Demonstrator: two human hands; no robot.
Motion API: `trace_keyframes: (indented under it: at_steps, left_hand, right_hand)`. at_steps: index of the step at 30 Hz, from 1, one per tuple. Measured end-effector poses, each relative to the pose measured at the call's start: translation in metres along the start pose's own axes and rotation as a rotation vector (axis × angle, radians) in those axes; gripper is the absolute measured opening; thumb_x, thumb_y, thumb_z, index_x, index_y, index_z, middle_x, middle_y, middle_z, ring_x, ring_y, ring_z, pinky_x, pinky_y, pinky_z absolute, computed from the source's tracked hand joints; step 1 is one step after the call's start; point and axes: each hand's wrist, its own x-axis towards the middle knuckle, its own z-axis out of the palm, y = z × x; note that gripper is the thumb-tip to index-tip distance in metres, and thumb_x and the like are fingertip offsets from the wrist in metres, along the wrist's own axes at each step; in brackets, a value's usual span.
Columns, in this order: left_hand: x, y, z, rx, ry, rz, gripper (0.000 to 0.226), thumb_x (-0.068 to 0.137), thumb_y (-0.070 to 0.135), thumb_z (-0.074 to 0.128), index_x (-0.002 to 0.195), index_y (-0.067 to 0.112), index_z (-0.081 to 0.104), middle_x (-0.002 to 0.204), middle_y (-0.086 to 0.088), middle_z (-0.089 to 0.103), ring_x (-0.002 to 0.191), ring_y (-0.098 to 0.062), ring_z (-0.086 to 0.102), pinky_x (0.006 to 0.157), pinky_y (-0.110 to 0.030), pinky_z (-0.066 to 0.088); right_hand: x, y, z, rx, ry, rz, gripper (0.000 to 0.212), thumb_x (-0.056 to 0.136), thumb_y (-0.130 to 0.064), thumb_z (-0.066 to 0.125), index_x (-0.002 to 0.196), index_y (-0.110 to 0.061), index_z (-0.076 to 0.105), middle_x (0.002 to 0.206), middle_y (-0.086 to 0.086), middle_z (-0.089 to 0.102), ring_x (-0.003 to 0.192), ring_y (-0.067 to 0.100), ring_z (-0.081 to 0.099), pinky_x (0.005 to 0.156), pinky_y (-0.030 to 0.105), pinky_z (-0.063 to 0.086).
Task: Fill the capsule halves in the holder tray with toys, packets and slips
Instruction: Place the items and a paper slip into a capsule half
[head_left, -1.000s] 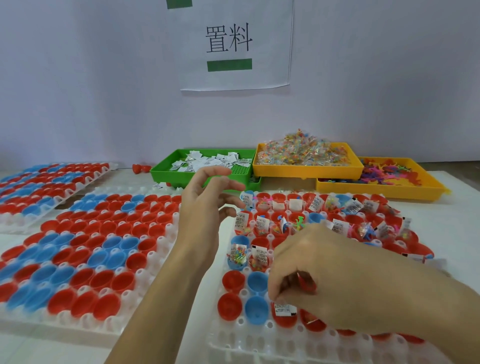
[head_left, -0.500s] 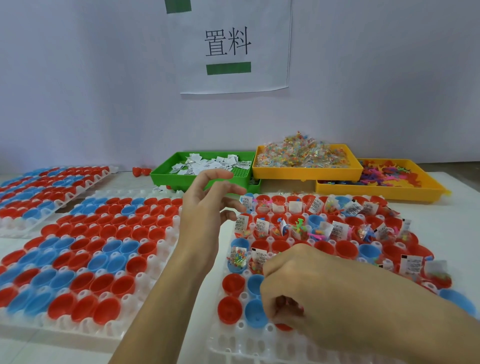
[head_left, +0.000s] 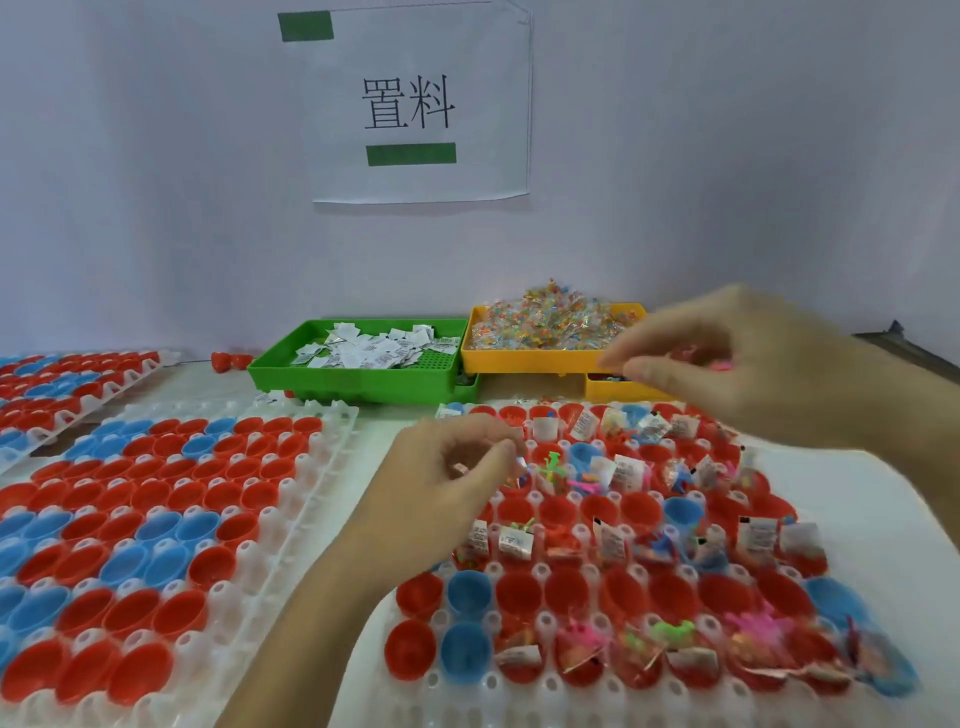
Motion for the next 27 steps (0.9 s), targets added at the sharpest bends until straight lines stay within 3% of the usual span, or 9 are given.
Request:
trace_keyframes:
  at_steps: [2,4,6,9,13,16,19,23,27]
  left_hand:
    - [0.000,-0.001,0.007,0.141,-0.012,0.073,0.018,0.094,0.015,0.061,0.088,0.024,0.075,0.079,0.008,0.072,0.076,-0.012,0.067,0.067,-0.020,0.051]
    - [0.000,-0.001,0.009,0.181,0.014,0.112,0.016,0.093,0.021,0.061,0.089,0.028,0.074,0.078,0.010,0.072,0.076,-0.012,0.066,0.063,-0.015,0.047]
    - [0.001,-0.002,0.007,0.173,0.062,0.122,0.016,0.092,0.021,0.060,0.089,0.030,0.074,0.078,0.011,0.072,0.076,-0.013,0.066,0.061,-0.015,0.047]
    - [0.001,-0.004,0.004,0.166,0.122,0.109,0.025,0.092,0.013,0.061,0.088,0.034,0.073,0.077,0.012,0.072,0.076,-0.013,0.066,0.060,-0.017,0.047]
    - [0.002,-0.004,0.004,0.163,0.125,0.084,0.028,0.091,0.012,0.060,0.087,0.036,0.073,0.075,0.011,0.072,0.074,-0.014,0.066,0.058,-0.021,0.048]
    - [0.001,-0.005,0.005,0.170,0.123,0.077,0.028,0.090,0.010,0.061,0.085,0.035,0.073,0.076,0.010,0.072,0.075,-0.014,0.066,0.056,-0.023,0.048]
    - [0.001,-0.005,0.005,0.183,0.118,0.080,0.028,0.090,0.011,0.061,0.085,0.035,0.072,0.075,0.013,0.071,0.074,-0.013,0.066,0.056,-0.018,0.047]
    - [0.001,-0.005,0.005,0.187,0.123,0.096,0.028,0.090,0.008,0.062,0.083,0.034,0.072,0.074,0.014,0.070,0.072,-0.012,0.065,0.054,-0.018,0.047]
    - [0.002,-0.005,0.004,0.201,0.119,0.103,0.026,0.090,0.010,0.061,0.085,0.033,0.072,0.075,0.015,0.070,0.073,-0.010,0.065,0.054,-0.015,0.046]
  right_hand:
    - [0.015,0.028,-0.022,-0.090,0.084,0.178,0.015,0.088,-0.054,0.058,0.097,-0.054,0.070,0.097,-0.030,0.071,0.092,-0.010,0.065,0.075,0.014,0.045]
    - [0.031,0.084,-0.039,-0.191,0.105,0.445,0.022,0.097,-0.030,0.059,0.113,-0.035,0.071,0.118,-0.010,0.071,0.106,0.009,0.064,0.087,0.023,0.043]
    - [0.039,0.125,-0.032,-0.261,0.001,0.643,0.033,0.099,-0.017,0.057,0.130,-0.011,0.064,0.135,0.009,0.063,0.121,0.025,0.058,0.098,0.030,0.042]
    - [0.038,0.159,-0.009,-0.278,-0.232,0.781,0.045,0.095,-0.029,0.065,0.135,-0.008,0.060,0.142,0.010,0.056,0.126,0.027,0.053,0.103,0.036,0.044]
    - [0.048,0.171,-0.007,-0.168,-0.194,0.865,0.045,0.087,-0.038,0.075,0.123,-0.012,0.069,0.125,0.008,0.064,0.109,0.024,0.058,0.085,0.034,0.052]
    - [0.055,0.175,0.002,-0.136,-0.103,0.908,0.040,0.086,-0.030,0.078,0.113,-0.001,0.072,0.117,0.017,0.067,0.110,0.032,0.062,0.098,0.046,0.053]
    - [0.055,0.176,0.010,-0.152,-0.025,0.895,0.025,0.089,-0.020,0.075,0.095,0.004,0.074,0.091,0.023,0.070,0.085,0.029,0.065,0.076,0.038,0.054]
    - [0.050,0.180,0.012,-0.083,0.231,0.858,0.016,0.092,-0.010,0.067,0.100,0.001,0.077,0.112,0.019,0.072,0.097,0.028,0.063,0.085,0.041,0.054]
    - [0.043,0.181,0.014,0.084,0.360,0.832,0.011,0.090,-0.015,0.072,0.097,-0.007,0.076,0.100,0.011,0.072,0.091,0.022,0.065,0.087,0.039,0.055]
